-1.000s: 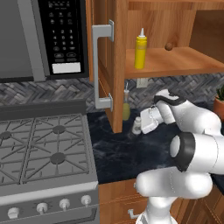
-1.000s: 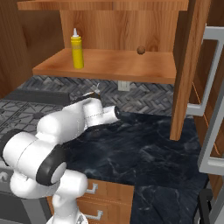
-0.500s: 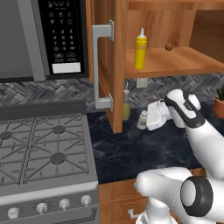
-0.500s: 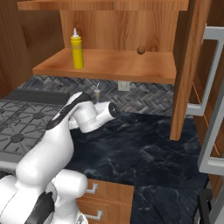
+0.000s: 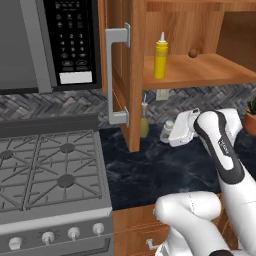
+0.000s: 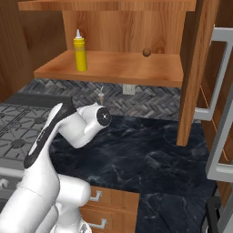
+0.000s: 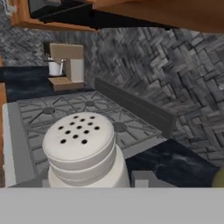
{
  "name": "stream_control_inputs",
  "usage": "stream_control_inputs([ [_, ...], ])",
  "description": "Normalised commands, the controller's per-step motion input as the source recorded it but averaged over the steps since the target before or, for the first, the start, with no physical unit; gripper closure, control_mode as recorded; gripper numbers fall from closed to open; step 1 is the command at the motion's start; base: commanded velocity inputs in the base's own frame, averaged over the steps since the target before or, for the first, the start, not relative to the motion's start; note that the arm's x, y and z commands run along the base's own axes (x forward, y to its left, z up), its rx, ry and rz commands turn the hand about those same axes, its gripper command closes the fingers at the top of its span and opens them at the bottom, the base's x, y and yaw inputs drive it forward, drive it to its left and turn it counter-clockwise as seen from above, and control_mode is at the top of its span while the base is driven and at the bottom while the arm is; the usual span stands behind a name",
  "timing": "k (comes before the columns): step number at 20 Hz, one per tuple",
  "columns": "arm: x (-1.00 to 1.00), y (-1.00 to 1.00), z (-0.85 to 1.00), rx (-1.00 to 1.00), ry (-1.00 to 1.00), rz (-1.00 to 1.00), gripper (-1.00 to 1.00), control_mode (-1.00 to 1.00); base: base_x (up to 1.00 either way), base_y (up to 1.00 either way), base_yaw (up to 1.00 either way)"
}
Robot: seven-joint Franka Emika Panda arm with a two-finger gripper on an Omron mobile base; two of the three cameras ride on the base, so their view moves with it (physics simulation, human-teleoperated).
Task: Pick the mustard and shaker from the counter and place them in the cabinet.
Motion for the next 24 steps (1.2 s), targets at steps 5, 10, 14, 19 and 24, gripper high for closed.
stream_control_inputs([
  [5, -0.22, -0.04, 0.55, 0.03, -0.04, -0.01, 1.0, -1.0, 0.0, 0.0, 0.0],
  [10, -0.26, -0.3, 0.52, 0.04, -0.04, 0.0, 1.0, -1.0, 0.0, 0.0, 0.0],
  [14, -0.2, -0.34, 0.49, 0.02, -0.03, 0.0, 1.0, -1.0, 0.0, 0.0, 0.0],
  [19, -0.13, -0.23, 0.48, 0.0, -0.03, 0.0, 1.0, -1.0, 0.0, 0.0, 0.0],
  [24, -0.05, -0.24, 0.49, 0.0, -0.02, -0.02, 1.0, -1.0, 0.0, 0.0, 0.0],
])
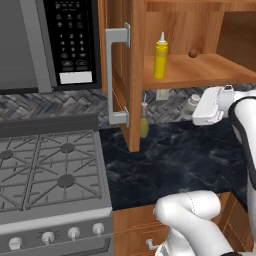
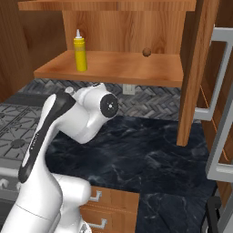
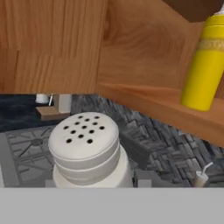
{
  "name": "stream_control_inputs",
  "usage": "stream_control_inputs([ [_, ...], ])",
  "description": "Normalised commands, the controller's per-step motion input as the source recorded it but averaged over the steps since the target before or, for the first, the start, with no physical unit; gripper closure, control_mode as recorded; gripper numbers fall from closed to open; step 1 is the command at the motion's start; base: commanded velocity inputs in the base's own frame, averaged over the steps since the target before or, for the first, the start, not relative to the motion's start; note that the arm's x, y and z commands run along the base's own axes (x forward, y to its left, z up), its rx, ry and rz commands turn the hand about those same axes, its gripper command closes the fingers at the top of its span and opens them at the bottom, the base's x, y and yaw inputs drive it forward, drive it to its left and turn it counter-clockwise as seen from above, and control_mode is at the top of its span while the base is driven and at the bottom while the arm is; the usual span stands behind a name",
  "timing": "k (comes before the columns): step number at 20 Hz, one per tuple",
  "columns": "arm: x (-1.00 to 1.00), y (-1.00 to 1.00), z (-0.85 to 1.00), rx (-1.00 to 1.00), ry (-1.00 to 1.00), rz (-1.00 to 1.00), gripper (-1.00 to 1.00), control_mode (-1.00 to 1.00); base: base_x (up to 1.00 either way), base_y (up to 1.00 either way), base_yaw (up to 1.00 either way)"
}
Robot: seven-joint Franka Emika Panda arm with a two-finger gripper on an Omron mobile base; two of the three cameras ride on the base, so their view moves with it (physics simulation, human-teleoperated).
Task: Pick the mustard and shaker from the counter and place them in the cabinet.
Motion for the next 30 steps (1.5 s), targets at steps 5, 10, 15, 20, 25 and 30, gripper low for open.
stream_control_inputs([
  [5, -0.02, -0.3, 0.47, 0.0, -0.01, 0.0, 1.0, -1.0, 0.0, 0.0, 0.0],
  [10, 0.0, -0.28, 0.34, 0.0, 0.0, 0.0, 1.0, -1.0, 0.0, 0.0, 0.0],
  [15, 0.11, -0.14, 0.16, 0.01, 0.0, 0.0, 1.0, -1.0, 0.0, 0.0, 0.0],
  [20, 0.34, -0.09, 0.15, 0.0, 0.0, 0.0, 1.0, -1.0, 0.0, 0.0, 0.0],
  [25, 0.48, -0.05, 0.08, 0.01, 0.0, 0.0, 1.0, -1.0, 0.0, 0.0, 0.0],
  [30, 0.45, -0.04, 0.0, 0.02, 0.04, 0.0, 1.0, -1.0, 0.0, 0.0, 0.0],
])
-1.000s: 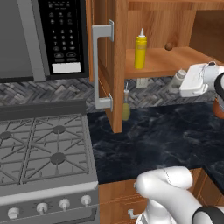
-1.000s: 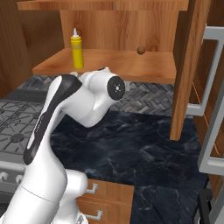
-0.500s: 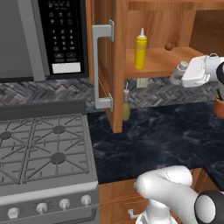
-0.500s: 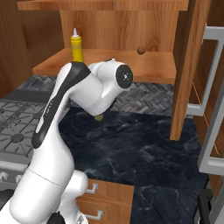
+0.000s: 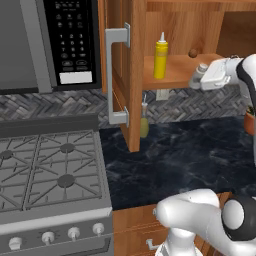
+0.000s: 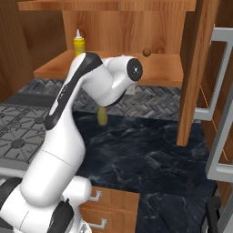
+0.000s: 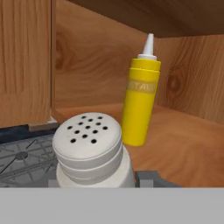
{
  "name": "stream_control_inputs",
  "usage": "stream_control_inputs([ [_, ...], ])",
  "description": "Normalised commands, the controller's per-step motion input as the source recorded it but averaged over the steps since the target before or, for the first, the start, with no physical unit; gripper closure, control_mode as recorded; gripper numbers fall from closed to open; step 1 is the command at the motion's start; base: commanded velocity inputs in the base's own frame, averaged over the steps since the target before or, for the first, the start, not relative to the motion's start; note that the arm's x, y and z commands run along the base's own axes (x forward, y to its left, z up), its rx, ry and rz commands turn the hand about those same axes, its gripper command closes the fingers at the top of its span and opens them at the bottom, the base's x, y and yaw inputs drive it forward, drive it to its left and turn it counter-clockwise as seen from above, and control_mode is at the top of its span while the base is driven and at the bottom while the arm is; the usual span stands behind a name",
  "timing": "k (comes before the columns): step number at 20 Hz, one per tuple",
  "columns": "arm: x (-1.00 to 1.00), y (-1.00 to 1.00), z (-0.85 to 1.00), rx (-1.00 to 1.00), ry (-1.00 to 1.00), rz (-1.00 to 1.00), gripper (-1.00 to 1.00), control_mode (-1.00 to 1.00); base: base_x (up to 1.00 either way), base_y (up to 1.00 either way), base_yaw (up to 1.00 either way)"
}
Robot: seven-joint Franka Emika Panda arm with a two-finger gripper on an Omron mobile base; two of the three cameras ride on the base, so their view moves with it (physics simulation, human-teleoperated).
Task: Pick the mustard and shaker from the counter and place them in the cabinet.
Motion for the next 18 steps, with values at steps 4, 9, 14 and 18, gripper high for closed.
stream_control_inputs([
  [4, 0.19, 0.0, 0.0, 0.0, 0.03, 0.0, 1.0, -1.0, 0.0, 0.0, 0.0],
  [9, 0.18, 0.0, 0.0, 0.0, 0.03, 0.0, 1.0, -1.0, 0.0, 0.0, 0.0],
  [14, 0.12, 0.0, 0.0, 0.0, 0.01, 0.0, 1.0, -1.0, 0.0, 0.0, 0.0],
  [18, 0.16, 0.0, 0.0, 0.0, 0.0, 0.0, 1.0, -1.0, 0.0, 0.0, 0.0],
])
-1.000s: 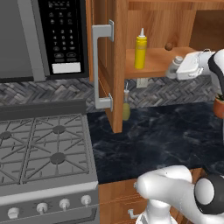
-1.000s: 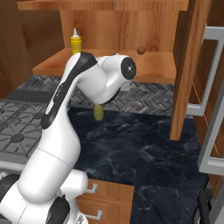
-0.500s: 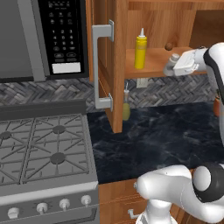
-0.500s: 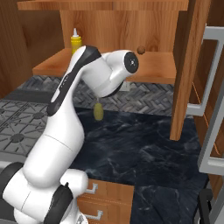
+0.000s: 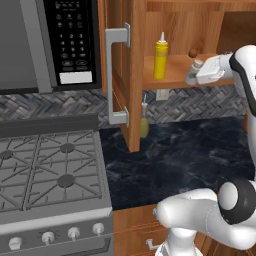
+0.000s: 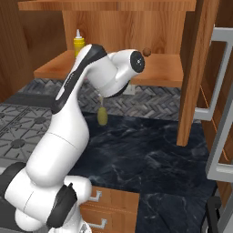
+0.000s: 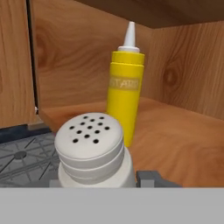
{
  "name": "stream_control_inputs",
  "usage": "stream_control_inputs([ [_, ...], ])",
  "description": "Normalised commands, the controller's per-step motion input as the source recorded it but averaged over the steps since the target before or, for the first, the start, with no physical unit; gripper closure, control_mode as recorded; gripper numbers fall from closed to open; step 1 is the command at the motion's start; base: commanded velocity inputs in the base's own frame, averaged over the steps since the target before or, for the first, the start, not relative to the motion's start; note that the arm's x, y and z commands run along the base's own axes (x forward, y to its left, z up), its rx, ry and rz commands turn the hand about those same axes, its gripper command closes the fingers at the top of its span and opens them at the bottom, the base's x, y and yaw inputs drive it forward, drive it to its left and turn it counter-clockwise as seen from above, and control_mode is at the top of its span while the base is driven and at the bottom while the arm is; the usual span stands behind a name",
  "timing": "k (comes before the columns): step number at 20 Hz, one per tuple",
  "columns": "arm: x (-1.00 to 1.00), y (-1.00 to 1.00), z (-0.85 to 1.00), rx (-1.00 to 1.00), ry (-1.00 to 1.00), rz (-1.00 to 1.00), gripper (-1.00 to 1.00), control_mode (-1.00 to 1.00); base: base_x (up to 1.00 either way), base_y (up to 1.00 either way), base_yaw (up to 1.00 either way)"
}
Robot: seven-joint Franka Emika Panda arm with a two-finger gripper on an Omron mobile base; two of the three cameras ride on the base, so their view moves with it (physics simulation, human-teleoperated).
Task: Pick the mustard and shaker from the counter and place them in the cabinet.
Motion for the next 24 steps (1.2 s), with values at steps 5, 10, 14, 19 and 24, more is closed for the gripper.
stream_control_inputs([
  [5, 0.28, 0.0, 0.0, 0.0, 0.0, 0.0, 1.0, -1.0, 0.0, 0.0, 0.0],
  [10, 0.38, 0.0, 0.0, 0.0, 0.01, 0.0, 1.0, -1.0, 0.0, 0.0, 0.0],
  [14, 0.38, 0.0, 0.0, 0.0, 0.01, 0.0, 1.0, -1.0, 0.0, 0.0, 0.0],
  [19, 0.35, 0.0, 0.0, 0.0, 0.0, 0.0, 1.0, -1.0, 0.0, 0.0, 0.0],
  [24, 0.31, 0.0, 0.0, 0.0, 0.0, 0.0, 1.0, -1.0, 0.0, 0.0, 0.0],
])
